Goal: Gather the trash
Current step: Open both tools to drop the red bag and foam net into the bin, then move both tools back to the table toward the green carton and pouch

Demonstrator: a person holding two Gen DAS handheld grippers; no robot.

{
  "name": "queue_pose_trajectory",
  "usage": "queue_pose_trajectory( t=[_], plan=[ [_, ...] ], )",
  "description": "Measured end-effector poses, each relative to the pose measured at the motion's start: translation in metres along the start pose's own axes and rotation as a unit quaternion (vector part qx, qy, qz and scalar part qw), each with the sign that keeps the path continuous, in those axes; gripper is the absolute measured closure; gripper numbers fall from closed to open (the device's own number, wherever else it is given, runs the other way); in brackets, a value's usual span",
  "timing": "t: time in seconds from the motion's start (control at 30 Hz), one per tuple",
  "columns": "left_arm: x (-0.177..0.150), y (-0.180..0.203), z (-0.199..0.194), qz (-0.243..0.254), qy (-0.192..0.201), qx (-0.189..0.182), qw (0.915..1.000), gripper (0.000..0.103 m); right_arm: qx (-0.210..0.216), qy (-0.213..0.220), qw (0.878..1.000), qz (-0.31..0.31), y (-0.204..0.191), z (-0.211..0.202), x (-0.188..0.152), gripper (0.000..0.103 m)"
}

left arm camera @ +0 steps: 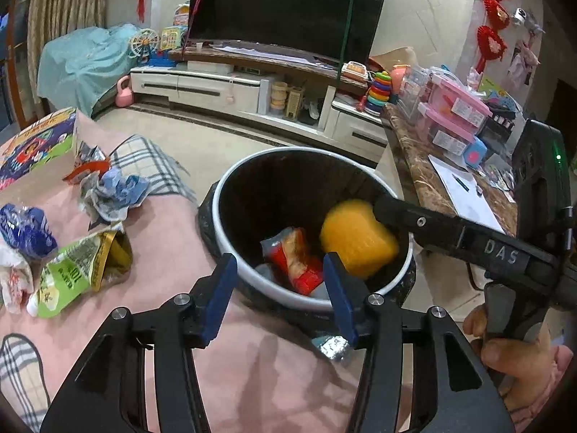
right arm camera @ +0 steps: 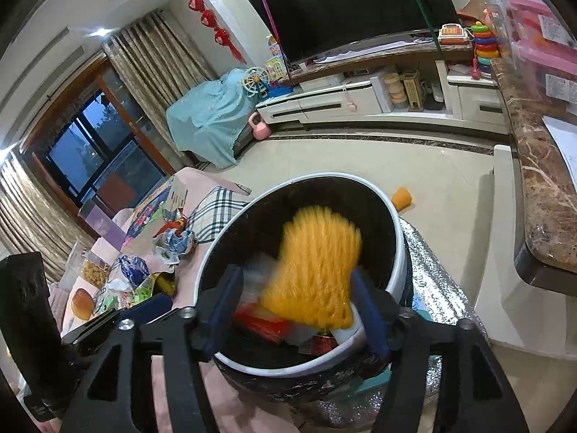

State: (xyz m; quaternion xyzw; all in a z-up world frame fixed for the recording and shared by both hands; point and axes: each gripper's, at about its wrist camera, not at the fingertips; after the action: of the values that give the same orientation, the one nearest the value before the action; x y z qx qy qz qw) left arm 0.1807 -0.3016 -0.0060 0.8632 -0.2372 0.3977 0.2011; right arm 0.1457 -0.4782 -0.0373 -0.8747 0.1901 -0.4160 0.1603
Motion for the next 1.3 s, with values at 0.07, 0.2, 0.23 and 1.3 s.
queue_pose_trajectory(
  t=[0.07,0.2,0.23,1.3],
  plan=[
    [-0.005,-0.005,-0.004,-0.007,-0.001,0.003,1.0000,0.052,0.000,0.003,1.000,0.001,-0.001,-0.002,0.000,0.033],
    [-0.017,-0.018,-0.013,-0.026,-0.004,0.012,0.9996,0.050,0.005,0.007,1.000,0.003,-0.004,-0.006,-0.002,0.030],
    [-0.021,-0.022,-0.016,-0.032,-0.004,0.017,0.9993,0.050,0.007,0.008,1.000,0.004,-0.005,-0.006,-0.003,0.029],
    [-0.120,-0.187,-0.137,-0.192,0.029,0.151,0.9693,0.046,0.120,-0.072,0.986,-0.086,-0.162,0.028,-0.093,0.020]
  ],
)
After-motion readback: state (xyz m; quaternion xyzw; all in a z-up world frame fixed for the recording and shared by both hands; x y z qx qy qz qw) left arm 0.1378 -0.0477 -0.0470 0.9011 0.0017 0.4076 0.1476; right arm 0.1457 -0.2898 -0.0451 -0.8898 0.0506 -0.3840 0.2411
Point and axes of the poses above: each gripper's, at about its wrist camera, not at the fingertips, and z roughly the way its jaws point, y to its right, x to its top, and after that the axes turned 8 degrees about y, right-handed
